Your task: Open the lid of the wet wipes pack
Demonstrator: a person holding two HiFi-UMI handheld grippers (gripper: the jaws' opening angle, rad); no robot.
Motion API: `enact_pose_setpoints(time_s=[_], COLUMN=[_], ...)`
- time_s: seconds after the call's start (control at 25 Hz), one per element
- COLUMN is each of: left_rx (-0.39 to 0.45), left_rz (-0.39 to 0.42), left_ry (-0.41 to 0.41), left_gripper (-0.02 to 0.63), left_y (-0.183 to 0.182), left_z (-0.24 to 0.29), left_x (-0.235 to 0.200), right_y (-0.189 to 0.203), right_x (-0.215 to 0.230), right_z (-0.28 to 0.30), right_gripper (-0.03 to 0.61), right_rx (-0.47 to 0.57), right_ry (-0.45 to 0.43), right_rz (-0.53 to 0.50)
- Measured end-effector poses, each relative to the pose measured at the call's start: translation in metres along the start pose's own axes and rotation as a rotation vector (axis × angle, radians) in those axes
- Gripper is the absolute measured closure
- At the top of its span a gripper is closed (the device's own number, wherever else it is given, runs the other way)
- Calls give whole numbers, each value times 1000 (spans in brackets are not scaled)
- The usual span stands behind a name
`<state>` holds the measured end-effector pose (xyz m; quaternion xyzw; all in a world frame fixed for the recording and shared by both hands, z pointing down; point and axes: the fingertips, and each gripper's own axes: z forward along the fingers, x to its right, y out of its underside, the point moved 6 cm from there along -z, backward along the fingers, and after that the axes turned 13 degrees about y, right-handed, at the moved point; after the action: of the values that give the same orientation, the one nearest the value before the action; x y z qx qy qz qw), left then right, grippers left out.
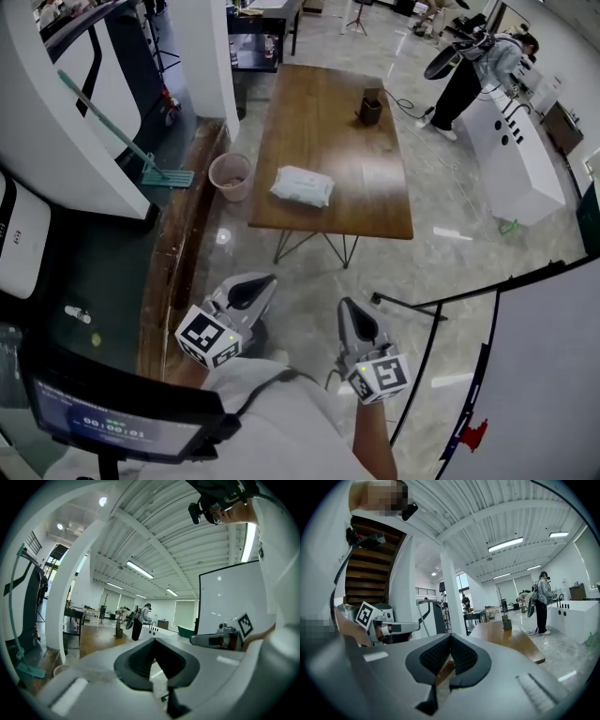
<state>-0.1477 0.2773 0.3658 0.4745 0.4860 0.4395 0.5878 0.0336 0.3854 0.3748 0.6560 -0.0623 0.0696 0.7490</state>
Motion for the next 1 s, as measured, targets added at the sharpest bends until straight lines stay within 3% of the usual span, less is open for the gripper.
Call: enact_pose_setpoints(time_s=[0.28, 0.52, 1.0], left_rx=[3, 1, -44], left_rz=[-13, -4, -62], left_ry=[44, 81, 210], left_gripper=[607, 607, 607], left_y=[-4, -21, -32], left_z=[26, 51, 93], left_x=[-52, -123, -249], right_y=[-5, -23, -46], right_x=[13, 20, 24], right_z=[47, 112, 229], right_gripper=[569, 569, 569], right_rx=[-10, -3, -43], right_ry=[52, 71, 147], right_rz=[0, -15, -24])
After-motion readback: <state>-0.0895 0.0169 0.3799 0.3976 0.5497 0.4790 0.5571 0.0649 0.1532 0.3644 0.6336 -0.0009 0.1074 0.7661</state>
